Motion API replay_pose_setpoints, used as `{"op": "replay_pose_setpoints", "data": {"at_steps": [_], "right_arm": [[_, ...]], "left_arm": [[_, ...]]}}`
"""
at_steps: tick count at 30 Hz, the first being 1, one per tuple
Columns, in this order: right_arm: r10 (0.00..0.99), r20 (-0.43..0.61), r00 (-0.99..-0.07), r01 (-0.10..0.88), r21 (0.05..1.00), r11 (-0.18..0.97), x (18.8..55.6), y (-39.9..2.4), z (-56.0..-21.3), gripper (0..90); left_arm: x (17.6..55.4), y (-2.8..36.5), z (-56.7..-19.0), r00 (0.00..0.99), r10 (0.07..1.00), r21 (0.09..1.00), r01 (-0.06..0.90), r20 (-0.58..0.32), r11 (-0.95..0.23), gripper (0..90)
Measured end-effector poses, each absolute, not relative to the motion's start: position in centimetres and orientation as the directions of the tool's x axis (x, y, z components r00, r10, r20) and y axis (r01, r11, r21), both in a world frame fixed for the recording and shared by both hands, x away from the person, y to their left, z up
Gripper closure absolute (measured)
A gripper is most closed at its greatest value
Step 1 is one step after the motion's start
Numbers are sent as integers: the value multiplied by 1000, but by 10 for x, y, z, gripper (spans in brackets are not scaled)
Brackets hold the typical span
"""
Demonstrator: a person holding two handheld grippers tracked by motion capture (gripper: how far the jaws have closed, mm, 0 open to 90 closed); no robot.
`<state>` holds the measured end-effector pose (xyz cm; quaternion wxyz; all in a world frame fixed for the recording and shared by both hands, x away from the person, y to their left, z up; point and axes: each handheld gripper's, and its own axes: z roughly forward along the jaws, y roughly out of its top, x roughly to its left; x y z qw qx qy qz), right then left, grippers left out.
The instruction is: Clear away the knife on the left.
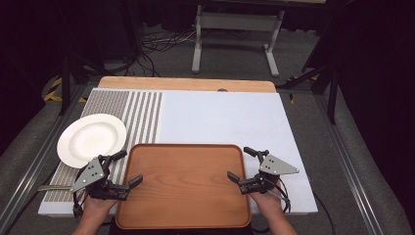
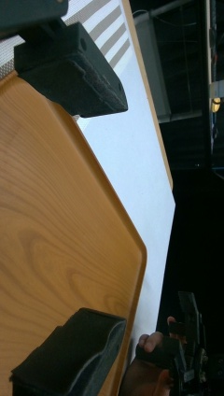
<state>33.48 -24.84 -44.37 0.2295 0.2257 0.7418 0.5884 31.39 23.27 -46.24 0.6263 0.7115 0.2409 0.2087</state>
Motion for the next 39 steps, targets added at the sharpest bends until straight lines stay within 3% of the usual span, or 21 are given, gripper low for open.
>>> {"op": "replay_pose_setpoints", "data": {"at_steps": [18,30,39], "right_arm": [[599,-86,-796,51,977,208,333,-249,-441,3],[587,-84,-805,49,977,208,332,-248,-440,5],[584,-82,-807,54,976,210,332,-248,-440,5]], "left_arm": [[313,234,-459,796,605,993,89,-22,-80,33],[315,232,-445,831,555,990,108,-41,-88,41],[317,236,-429,848,530,974,118,2,-193,59]]}}
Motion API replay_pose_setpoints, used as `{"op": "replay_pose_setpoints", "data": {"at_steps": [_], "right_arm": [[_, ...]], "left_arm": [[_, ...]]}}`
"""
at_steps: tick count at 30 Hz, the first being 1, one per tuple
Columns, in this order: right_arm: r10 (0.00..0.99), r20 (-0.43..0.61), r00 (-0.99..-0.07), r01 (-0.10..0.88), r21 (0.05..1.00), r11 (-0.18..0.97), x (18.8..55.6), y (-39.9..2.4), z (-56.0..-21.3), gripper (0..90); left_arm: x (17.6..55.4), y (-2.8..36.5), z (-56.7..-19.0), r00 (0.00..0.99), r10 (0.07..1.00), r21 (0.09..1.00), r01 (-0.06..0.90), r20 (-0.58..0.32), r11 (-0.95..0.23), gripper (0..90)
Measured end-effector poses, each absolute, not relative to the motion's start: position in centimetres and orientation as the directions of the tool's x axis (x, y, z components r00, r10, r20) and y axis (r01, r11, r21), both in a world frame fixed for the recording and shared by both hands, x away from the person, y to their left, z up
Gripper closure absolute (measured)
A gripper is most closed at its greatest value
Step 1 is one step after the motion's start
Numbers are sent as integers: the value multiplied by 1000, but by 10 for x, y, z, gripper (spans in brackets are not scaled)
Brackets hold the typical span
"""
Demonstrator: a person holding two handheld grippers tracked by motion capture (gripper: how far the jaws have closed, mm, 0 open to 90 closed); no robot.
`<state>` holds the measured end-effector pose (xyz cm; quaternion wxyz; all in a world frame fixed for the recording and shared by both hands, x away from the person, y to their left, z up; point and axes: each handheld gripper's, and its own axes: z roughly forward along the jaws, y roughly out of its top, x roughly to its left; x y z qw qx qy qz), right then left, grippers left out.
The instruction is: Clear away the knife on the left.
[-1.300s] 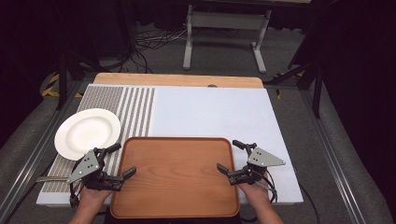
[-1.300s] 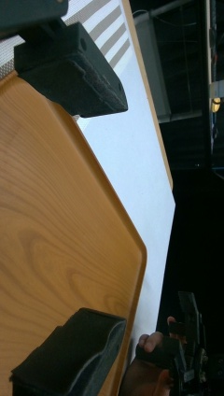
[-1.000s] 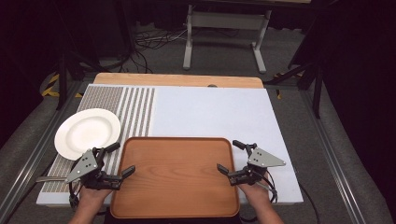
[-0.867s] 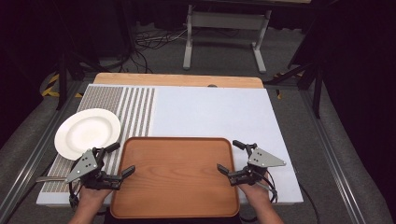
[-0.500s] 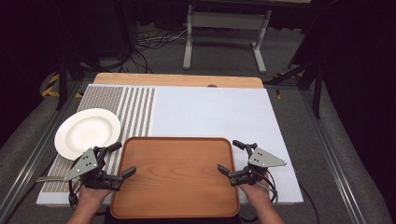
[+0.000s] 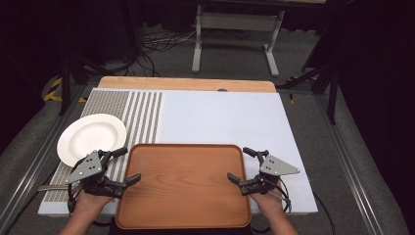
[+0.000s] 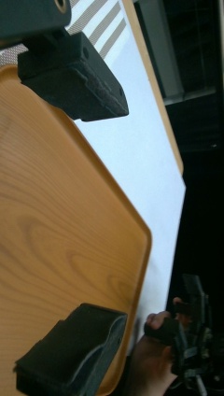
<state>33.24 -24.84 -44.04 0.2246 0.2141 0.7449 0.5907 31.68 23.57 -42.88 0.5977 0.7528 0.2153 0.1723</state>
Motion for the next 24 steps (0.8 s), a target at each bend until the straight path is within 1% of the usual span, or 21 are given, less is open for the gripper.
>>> {"op": "replay_pose_setpoints", "data": {"at_steps": [10,19,24], "right_arm": [[580,-80,-811,55,976,211,333,-249,-441,5],[579,-78,-812,59,975,214,333,-249,-441,4],[575,-78,-814,60,974,216,333,-249,-441,5]], "left_arm": [[318,238,-417,872,489,960,128,10,-247,75],[321,244,-405,895,443,917,128,58,-379,84],[322,249,-400,901,429,895,139,63,-424,85]]}}
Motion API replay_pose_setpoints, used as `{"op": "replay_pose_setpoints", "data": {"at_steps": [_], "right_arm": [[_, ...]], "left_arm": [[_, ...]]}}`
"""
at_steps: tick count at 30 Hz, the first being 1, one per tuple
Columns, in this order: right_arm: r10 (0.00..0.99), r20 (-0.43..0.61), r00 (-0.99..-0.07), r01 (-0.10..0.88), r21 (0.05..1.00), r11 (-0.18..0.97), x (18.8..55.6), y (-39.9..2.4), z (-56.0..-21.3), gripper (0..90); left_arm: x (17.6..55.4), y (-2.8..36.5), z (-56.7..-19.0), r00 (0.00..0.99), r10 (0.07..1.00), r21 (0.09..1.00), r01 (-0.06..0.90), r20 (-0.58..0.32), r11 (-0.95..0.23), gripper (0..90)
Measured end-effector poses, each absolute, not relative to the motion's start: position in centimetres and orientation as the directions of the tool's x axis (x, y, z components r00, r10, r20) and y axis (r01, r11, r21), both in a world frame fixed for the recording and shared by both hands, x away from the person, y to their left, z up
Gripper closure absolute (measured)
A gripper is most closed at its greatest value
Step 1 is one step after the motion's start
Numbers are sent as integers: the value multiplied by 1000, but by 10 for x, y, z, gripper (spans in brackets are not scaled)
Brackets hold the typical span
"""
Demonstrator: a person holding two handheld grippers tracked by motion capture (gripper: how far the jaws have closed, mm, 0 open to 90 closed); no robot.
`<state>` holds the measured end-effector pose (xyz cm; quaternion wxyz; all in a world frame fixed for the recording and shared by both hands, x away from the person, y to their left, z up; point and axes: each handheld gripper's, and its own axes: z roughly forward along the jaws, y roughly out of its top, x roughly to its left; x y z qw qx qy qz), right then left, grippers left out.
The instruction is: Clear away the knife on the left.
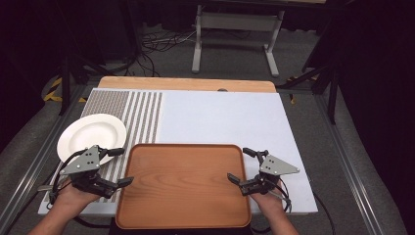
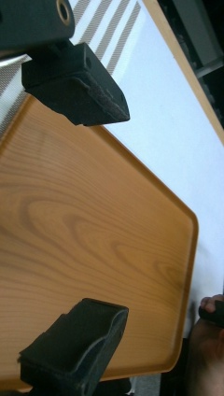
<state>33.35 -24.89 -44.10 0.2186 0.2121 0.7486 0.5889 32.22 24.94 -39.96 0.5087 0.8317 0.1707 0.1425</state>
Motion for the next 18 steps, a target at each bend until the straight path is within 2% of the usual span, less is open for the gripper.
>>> {"op": "replay_pose_setpoints", "data": {"at_steps": [18], "right_arm": [[574,-79,-815,61,973,220,334,-250,-441,5]], "left_arm": [[323,269,-389,915,392,777,176,98,-605,119]]}}
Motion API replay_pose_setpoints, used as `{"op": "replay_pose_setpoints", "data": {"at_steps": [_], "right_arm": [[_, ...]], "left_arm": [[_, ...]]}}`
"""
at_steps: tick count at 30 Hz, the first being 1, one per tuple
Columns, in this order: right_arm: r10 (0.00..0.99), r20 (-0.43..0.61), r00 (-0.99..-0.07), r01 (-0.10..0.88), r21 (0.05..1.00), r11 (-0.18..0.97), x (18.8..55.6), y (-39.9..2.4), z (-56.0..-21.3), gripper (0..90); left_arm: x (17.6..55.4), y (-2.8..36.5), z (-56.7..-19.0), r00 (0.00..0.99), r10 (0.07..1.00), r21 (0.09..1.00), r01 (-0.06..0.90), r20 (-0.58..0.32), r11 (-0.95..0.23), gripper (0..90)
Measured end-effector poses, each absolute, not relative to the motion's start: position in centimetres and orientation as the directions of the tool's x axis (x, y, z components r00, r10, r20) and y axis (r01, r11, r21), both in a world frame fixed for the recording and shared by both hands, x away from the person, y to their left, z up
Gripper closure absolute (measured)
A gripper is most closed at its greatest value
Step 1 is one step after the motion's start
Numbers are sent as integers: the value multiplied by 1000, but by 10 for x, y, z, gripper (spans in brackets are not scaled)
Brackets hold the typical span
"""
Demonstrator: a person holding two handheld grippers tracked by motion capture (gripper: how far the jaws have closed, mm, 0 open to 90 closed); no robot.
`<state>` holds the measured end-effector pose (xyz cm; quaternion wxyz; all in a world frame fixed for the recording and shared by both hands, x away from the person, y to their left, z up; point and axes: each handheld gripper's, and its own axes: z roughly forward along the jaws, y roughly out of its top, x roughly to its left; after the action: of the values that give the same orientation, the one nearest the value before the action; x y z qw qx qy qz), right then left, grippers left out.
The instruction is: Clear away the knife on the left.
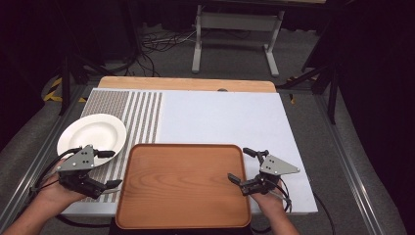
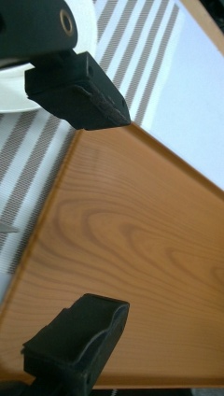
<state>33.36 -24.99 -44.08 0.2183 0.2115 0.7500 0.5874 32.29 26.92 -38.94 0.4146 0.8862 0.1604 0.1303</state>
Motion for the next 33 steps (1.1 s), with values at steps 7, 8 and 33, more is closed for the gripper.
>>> {"op": "replay_pose_setpoints", "data": {"at_steps": [7,8,33], "right_arm": [[572,-81,-817,62,972,226,334,-249,-441,5],[571,-81,-817,62,972,227,334,-249,-441,4],[561,-80,-824,66,970,235,335,-248,-442,5]], "left_arm": [[323,277,-389,919,380,729,186,109,-659,132],[323,278,-389,919,378,721,187,111,-667,135],[327,303,-392,939,333,540,234,91,-808,189]]}}
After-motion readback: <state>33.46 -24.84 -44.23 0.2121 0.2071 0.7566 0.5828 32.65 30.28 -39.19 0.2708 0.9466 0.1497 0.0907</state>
